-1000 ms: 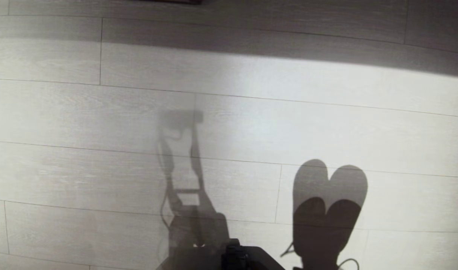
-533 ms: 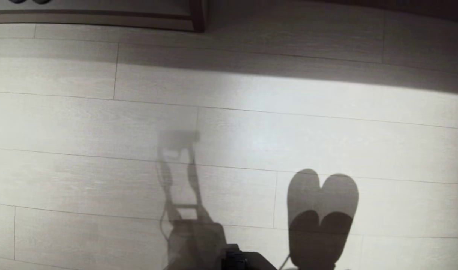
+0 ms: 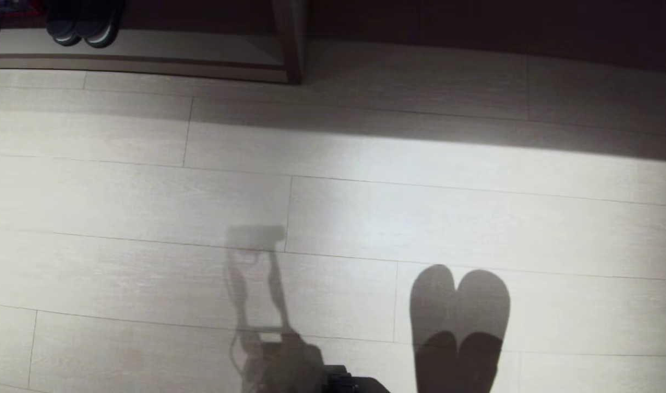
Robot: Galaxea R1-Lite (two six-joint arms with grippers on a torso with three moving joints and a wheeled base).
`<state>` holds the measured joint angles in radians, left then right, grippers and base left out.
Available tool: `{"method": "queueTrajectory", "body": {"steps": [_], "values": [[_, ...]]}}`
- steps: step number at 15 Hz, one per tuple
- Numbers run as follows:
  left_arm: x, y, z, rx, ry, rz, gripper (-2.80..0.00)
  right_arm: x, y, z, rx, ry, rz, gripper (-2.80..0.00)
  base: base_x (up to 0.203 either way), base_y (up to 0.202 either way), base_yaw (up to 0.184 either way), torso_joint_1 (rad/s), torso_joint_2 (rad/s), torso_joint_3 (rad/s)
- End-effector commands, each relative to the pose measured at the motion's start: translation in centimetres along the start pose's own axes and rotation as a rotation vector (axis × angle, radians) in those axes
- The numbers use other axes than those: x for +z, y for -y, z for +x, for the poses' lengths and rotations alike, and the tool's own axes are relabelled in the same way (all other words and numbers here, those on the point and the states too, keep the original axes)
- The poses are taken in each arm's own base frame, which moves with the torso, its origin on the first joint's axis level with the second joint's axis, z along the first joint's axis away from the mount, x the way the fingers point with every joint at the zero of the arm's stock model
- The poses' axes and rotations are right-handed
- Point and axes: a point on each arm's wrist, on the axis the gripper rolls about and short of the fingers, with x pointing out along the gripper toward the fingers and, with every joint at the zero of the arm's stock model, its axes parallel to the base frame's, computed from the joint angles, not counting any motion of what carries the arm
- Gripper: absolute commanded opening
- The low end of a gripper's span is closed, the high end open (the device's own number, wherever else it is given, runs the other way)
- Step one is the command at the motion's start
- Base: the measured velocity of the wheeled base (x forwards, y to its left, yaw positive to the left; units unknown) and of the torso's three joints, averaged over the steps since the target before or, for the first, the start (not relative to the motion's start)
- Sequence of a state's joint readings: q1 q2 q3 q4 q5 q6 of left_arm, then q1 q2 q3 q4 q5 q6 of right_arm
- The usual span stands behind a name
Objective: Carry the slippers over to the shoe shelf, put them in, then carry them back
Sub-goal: Place the slippers into the shoe cabinet
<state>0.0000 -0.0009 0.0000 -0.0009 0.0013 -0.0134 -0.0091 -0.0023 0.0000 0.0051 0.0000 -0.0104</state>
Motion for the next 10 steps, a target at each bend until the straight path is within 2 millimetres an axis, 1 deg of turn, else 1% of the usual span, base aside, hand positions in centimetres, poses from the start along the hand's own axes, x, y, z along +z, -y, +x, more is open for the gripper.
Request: {"method": "queueTrajectory", "body": {"steps": [1, 10], "values": [[-0.03, 0.0, 0.02, 0.002, -0.002, 0.0, -2.8, 0.01, 0.0, 0.01, 0.001, 0.0, 0.0, -2.8, 0.0, 0.0, 0.0, 0.007, 0.01, 0.203], [-0.03, 0.0, 0.02, 0.001, -0.002, 0.0, -2.8, 0.01, 0.0, 0.01, 0.001, 0.0, 0.0, -2.8, 0.0, 0.0, 0.0, 0.0, 0.0, 0.203]]}}
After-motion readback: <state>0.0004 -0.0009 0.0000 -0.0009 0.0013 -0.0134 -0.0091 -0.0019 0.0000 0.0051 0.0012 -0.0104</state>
